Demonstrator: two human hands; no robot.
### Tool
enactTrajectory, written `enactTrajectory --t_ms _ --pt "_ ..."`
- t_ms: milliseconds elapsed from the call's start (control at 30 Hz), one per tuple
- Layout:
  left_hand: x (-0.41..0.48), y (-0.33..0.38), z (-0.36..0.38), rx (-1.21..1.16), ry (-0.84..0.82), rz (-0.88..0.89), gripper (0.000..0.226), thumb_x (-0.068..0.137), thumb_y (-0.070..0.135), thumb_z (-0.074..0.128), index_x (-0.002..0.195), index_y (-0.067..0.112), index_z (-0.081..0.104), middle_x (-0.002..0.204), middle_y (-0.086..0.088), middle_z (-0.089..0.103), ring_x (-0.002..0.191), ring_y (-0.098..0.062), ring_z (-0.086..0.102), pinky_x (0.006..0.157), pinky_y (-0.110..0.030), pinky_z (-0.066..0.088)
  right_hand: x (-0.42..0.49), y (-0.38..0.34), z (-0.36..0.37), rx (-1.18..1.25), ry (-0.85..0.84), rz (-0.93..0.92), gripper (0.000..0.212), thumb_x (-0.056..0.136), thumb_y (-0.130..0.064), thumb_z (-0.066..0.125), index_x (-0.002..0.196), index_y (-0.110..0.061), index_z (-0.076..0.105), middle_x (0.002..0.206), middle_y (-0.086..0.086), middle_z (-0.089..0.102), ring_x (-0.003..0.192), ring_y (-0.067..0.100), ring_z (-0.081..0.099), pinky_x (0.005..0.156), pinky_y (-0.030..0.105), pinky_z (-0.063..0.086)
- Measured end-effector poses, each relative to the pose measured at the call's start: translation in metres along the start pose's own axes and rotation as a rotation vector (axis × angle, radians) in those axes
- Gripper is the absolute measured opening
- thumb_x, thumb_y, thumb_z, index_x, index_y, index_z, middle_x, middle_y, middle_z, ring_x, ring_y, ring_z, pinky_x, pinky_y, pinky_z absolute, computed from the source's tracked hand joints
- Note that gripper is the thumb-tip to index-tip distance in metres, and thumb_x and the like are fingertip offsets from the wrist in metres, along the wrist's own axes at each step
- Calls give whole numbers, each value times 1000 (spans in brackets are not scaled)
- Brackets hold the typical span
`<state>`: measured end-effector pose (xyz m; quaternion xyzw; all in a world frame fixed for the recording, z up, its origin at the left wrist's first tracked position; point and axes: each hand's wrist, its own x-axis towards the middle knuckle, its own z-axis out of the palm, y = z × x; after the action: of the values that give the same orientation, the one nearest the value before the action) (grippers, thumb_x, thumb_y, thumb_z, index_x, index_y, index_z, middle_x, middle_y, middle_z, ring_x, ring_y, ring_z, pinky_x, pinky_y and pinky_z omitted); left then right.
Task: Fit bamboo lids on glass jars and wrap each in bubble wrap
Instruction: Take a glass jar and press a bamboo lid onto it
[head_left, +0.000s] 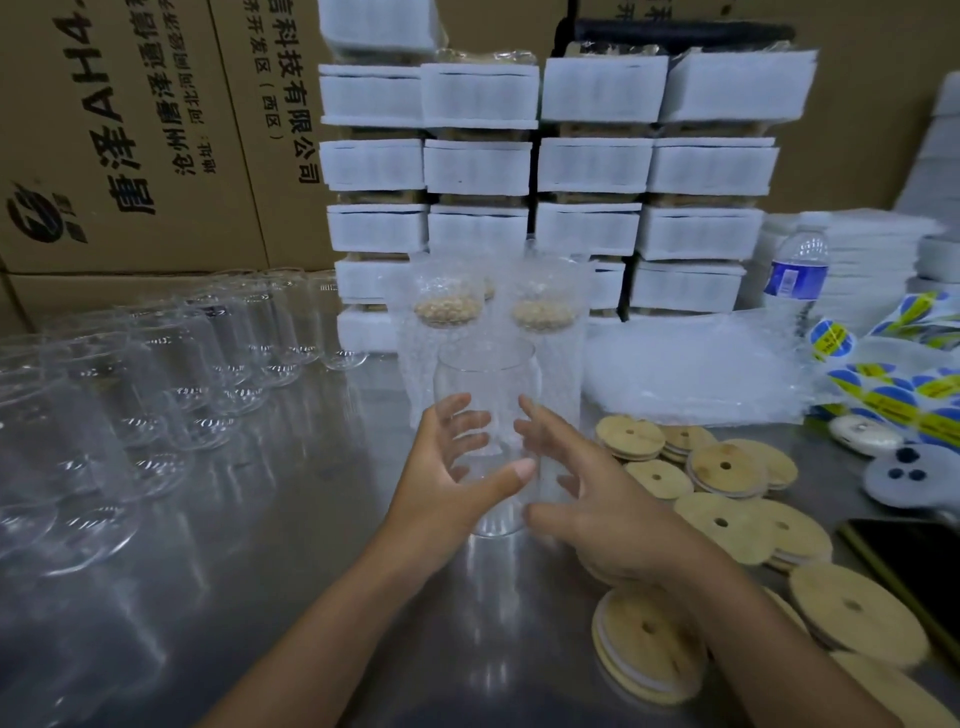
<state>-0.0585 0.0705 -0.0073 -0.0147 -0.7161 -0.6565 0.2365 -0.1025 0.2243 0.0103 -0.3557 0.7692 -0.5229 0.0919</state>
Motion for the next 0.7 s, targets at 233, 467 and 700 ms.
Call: enactTrajectory --t_ms 233,467,700 --pt "1 -7 -18 121 4 67 87 56 45 84 127 42 35 127 20 48 109 19 46 73 1 42 11 13 -43 -369 622 77 34 87 -11 58 120 -20 61 124 1 59 105 11 52 79 19 33" --pt "-5 -10 -17 144 4 76 89 55 49 82 129 44 33 125 26 47 111 21 44 78 -3 42 12 34 -46 -841 343 473 49 93 -41 51 139 -27 43 140 10 43 127 33 43 101 47 38" --pt "-6 -7 -15 188 3 71 76 49 58 77 106 74 29 114 48 43 111 26 41 83 -10 39 18 33 -46 -1011 413 441 37 92 -49 52 118 -22 53 120 6 55 109 28 54 91 41 40"
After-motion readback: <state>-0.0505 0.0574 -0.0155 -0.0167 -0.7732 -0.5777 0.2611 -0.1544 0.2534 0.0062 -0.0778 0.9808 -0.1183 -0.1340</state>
